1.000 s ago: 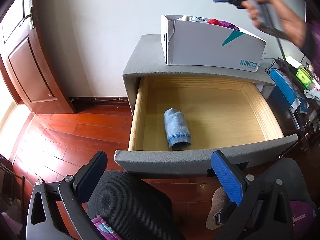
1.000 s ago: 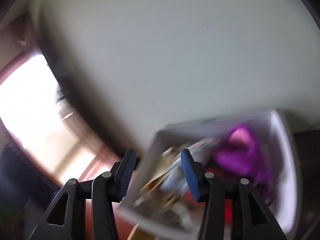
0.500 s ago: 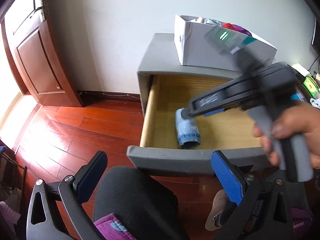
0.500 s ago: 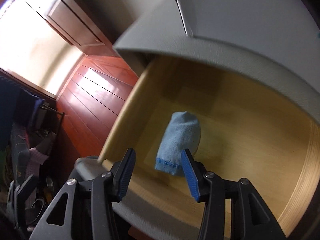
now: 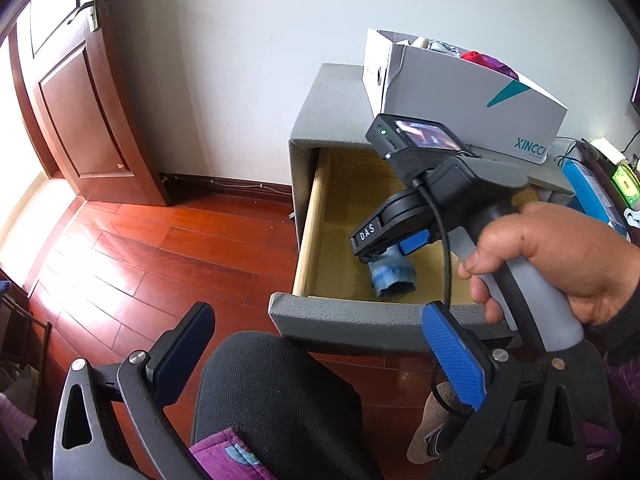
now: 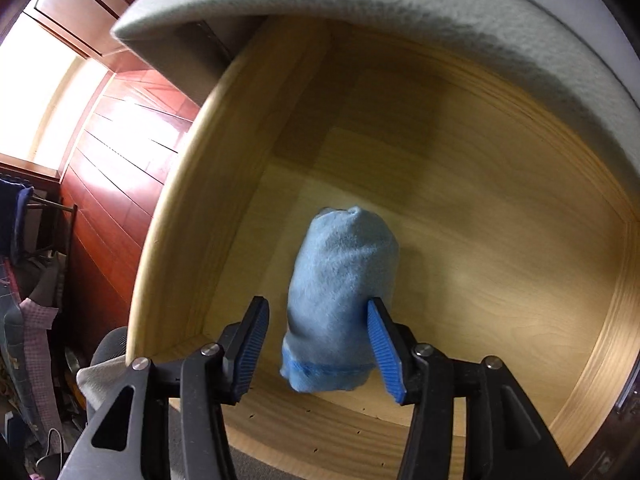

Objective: Take underwear out of drawer
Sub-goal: 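Reach into the drawer and grasp the light blue sock with the right gripper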

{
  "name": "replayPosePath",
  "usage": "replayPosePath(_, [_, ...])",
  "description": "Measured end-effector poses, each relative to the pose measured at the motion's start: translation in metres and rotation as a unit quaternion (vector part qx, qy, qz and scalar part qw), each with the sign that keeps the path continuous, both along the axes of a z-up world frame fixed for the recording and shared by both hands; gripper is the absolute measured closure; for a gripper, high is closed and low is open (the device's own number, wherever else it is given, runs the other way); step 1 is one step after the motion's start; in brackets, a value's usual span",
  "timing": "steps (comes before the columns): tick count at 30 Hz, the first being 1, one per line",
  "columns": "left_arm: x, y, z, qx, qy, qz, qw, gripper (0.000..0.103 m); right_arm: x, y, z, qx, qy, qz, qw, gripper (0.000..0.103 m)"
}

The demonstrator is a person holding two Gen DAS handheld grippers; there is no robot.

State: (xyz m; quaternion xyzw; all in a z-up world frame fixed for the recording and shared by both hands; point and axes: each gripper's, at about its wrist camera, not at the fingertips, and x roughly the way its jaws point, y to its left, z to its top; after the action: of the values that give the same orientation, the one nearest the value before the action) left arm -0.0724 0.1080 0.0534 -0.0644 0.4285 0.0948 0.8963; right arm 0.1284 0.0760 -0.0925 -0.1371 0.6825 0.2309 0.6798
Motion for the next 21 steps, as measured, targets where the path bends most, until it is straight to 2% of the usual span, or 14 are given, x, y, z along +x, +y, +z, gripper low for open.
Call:
replayPosePath(4, [0.001, 0.000, 0.000, -0.002, 0.001, -0.002, 1.0000, 0.000, 0.001, 0.007, -0.023, -0.036, 0.014, -0.004, 0.999, 0.048])
replayPosePath(7, [0.000, 0.000, 0.001, -0.002, -0.002, -0.001, 1.0000, 0.000, -0.005, 0.004, -0.032, -0.030, 0.015, -0.004, 0.999, 0.049])
replayPosePath(9, [0.000, 0.000, 0.001, -0.002, -0.002, -0.002, 1.0000, 0.000, -0.007, 0.002, -0.025, -0.017, 0.002, 0.005, 1.000, 0.064])
replayPosePath(13, [0.001, -0.002, 0.000, 0.000, -0.001, -0.004, 1.0000, 0.000, -0.017, -0.005, -0.021, -0.009, -0.011, 0.028, 1.000, 0.070])
replayPosePath(15, [0.000, -0.002, 0.000, 0.002, -0.002, -0.004, 1.0000, 0.000, -0.022, -0.013, -0.013, 0.014, -0.020, 0.029, 0.999, 0.070])
replayPosePath(17, [0.001, -0.003, 0.000, 0.003, -0.002, -0.005, 1.0000, 0.000, -0.032, -0.028, 0.006, 0.072, -0.027, 0.035, 0.996, 0.070])
replayPosePath(19, [0.001, -0.004, -0.001, 0.002, -0.001, -0.006, 1.0000, 0.000, -0.040, -0.041, 0.022, 0.077, -0.051, 0.022, 0.995, 0.070])
replayPosePath(21, [0.001, -0.005, -0.002, 0.002, 0.001, -0.009, 1.0000, 0.000, -0.049, -0.060, 0.043, 0.121, -0.061, 0.007, 0.991, 0.070])
